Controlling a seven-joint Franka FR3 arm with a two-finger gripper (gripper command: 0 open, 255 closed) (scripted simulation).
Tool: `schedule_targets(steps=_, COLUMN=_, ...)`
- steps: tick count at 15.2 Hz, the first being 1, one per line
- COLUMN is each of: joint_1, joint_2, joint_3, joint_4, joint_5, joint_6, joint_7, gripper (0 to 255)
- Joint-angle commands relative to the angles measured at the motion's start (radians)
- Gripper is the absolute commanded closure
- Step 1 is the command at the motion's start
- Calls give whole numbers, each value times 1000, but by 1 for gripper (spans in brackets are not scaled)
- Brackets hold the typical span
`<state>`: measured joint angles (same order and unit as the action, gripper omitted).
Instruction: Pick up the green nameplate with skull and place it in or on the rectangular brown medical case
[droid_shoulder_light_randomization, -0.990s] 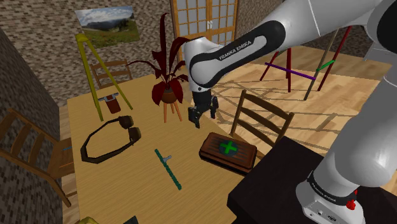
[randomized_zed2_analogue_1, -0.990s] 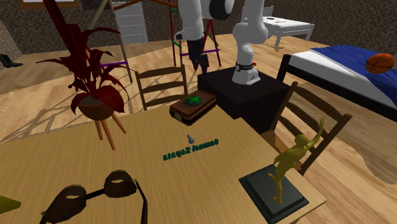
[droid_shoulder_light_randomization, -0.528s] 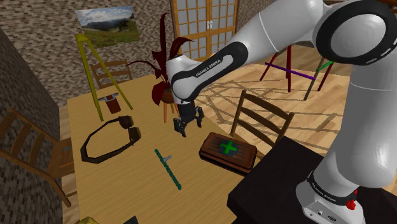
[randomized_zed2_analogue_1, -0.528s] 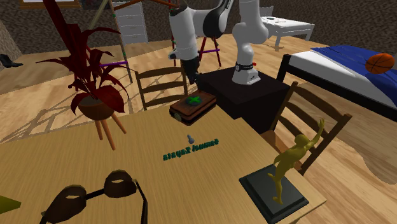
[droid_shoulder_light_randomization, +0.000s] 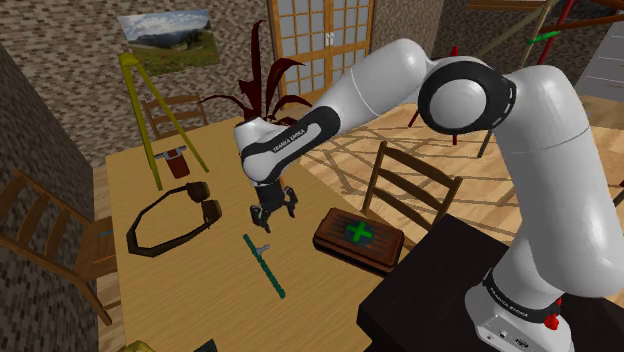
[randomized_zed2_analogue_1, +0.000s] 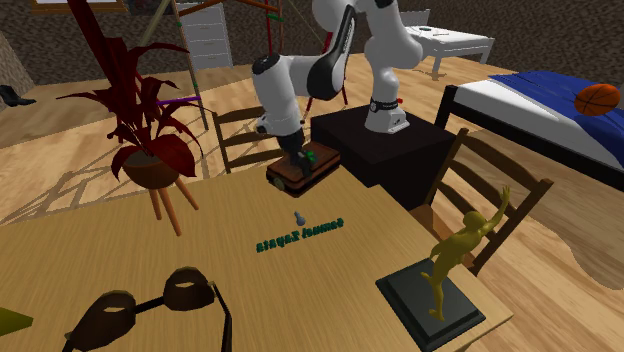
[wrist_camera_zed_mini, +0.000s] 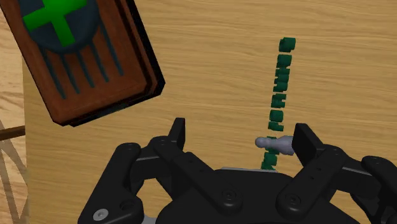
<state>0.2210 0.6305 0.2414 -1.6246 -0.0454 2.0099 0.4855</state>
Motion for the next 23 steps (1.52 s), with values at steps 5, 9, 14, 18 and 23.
schedule_targets(steps=5, joint_1=69, joint_2=285, joint_3=-20, joint_4=339, joint_5=-24, joint_6=-86, joint_7=37, gripper=0)
schedule_targets(steps=9, joint_1=126, joint_2=533, joint_3=-33, joint_4=694, joint_5=-31, joint_6=-210, joint_7=49, gripper=0)
schedule_targets(steps=14, joint_1=125, joint_2=541, joint_3=-35, joint_4=641, joint_5=-32, joint_6=-149, joint_7=51, gripper=0)
schedule_targets(steps=18, joint_1=126, joint_2=550, joint_3=-35, joint_4=621, joint_5=-33, joint_6=-121, joint_7=52, gripper=0)
schedule_targets(steps=23, joint_1=126, joint_2=550, joint_3=-35, joint_4=621, joint_5=-33, joint_6=-121, joint_7=52, gripper=0)
